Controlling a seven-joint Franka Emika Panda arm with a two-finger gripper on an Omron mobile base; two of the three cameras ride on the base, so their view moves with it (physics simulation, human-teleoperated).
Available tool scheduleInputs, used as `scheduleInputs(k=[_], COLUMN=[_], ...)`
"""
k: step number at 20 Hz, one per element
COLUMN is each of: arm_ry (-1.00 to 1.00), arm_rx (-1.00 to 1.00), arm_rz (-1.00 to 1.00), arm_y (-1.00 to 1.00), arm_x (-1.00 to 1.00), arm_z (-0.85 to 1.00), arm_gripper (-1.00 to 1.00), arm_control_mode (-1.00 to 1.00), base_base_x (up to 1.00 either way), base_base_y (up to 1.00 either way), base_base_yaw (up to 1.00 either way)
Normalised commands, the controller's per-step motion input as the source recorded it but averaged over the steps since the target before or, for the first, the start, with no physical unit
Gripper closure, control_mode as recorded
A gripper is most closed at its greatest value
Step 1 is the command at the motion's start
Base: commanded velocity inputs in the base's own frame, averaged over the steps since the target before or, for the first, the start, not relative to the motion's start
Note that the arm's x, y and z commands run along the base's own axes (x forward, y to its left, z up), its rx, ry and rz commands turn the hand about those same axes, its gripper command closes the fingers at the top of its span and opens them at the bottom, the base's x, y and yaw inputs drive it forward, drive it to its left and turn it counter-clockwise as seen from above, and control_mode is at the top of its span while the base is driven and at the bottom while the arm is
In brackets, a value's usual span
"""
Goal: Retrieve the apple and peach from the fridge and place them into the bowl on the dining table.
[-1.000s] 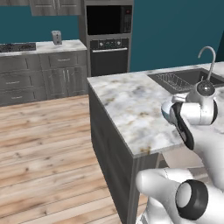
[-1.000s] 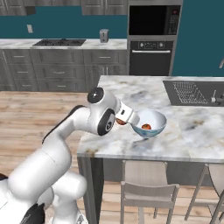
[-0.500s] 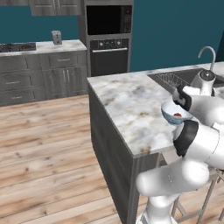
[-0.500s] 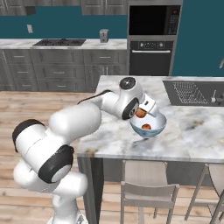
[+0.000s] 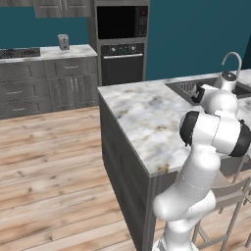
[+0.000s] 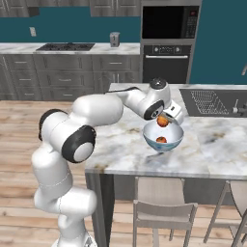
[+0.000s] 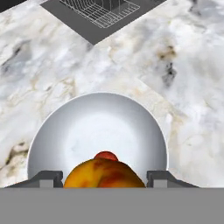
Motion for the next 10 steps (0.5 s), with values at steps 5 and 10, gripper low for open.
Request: scheduleInputs(k=[5, 10], arm_ry=[0.03, 0.00], arm_rx=[0.00, 0.00], arm_rz=[0.01, 0.00], arm_y=[0.00, 0.00], arm_x=[0.47, 0.33], arm_z=[-0.59, -0.53], arm_gripper=[1.00, 1.00], arm_control_mode=[-1.00, -1.00], base_base_x=[0.00, 0.00], base_base_y=[0.00, 0.00], base_base_yaw=[0.00, 0.00])
